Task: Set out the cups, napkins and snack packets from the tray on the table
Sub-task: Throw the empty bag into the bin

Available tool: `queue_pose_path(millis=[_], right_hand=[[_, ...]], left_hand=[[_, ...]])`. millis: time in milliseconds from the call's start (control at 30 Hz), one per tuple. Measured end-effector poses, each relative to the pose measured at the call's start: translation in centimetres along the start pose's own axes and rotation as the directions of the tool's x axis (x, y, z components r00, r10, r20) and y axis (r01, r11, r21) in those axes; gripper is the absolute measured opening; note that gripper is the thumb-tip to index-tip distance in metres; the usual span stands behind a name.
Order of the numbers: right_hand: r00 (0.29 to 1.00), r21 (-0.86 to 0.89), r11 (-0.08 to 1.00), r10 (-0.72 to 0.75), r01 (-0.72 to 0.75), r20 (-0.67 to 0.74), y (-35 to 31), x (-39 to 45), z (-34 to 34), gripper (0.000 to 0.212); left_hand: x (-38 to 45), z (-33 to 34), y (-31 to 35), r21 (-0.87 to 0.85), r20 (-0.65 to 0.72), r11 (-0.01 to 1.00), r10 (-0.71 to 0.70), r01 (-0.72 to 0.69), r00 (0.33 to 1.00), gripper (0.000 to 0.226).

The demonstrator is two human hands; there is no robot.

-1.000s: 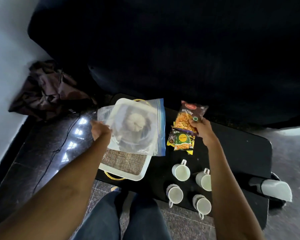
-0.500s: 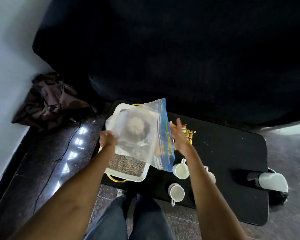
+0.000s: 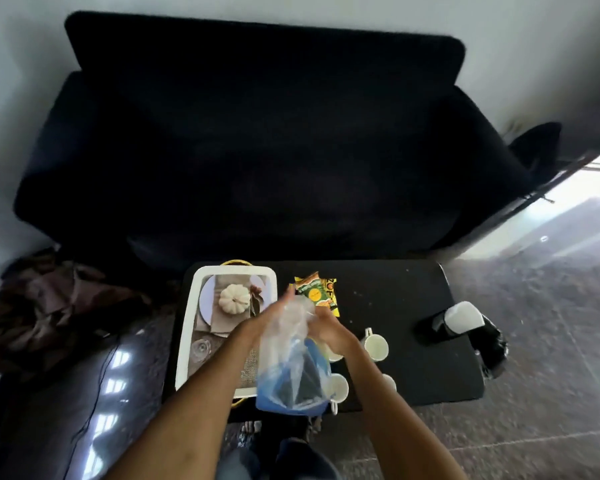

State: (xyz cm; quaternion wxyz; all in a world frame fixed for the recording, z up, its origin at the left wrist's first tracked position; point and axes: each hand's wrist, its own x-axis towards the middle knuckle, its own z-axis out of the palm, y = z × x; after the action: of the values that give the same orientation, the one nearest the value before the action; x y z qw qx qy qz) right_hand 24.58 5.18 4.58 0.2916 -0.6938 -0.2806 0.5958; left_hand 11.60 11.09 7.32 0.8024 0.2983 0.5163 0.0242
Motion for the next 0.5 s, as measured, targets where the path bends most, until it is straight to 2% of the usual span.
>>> queue_pose_path(millis=[67,133,167,233,333,367,433,500], right_hand=[[0.979,0.143,0.987,0.099,-0.073,-0.181,0.8,-0.5,-1.2,0.017],[0.945,0.332,0.94,0.173,-0.075,-0.278,1.7,-1.7,-2.9,0.025],[0.938,0.368,0.928,0.177,-0.059,-0.297,1.8,-2.5,-3.9,0.025],[0.969,0.407,0.913,0.132,-0.037,-0.207,2.8,-3.8,-6.2,0.025],[0.999,0.535,0.844,0.037,-0.011,-0.039,4.6,-6.1,-11.2,0.039],[1.0,0.516,0.856,0.006,-0.002,-0.007,5.6,-6.7,-13.2,0.048],[1.0,0.308,0.951,-0.02,0.012,0.021,6.8,-7.8,-16.1,0.068],[0.998,0.253,0.966,-0.053,0.047,0.016,8.3,-9.2,-19.0,0.083]], left_hand=[[0.0,2.6,-0.2,0.381,0.078,0.924,-0.075,0.04,0.994,0.073],[0.3,5.4,-0.8,0.533,0.051,0.839,-0.159,0.108,0.986,0.059],[0.4,6.5,-1.1,0.545,0.034,0.833,-0.135,0.095,0.99,0.046],[1.6,7.7,-1.6,0.527,-0.011,0.848,-0.064,0.06,0.998,0.029],[3.8,9.8,-2.5,0.302,-0.079,0.952,-0.026,0.049,0.997,0.016],[4.9,11.5,-3.3,0.218,-0.142,0.976,0.001,0.031,0.99,0.024],[6.1,15.2,-3.9,0.082,-0.32,0.996,0.056,-0.032,0.946,0.043],[7.2,20.3,-4.7,0.077,-0.446,0.99,0.14,-0.118,0.884,0.043]])
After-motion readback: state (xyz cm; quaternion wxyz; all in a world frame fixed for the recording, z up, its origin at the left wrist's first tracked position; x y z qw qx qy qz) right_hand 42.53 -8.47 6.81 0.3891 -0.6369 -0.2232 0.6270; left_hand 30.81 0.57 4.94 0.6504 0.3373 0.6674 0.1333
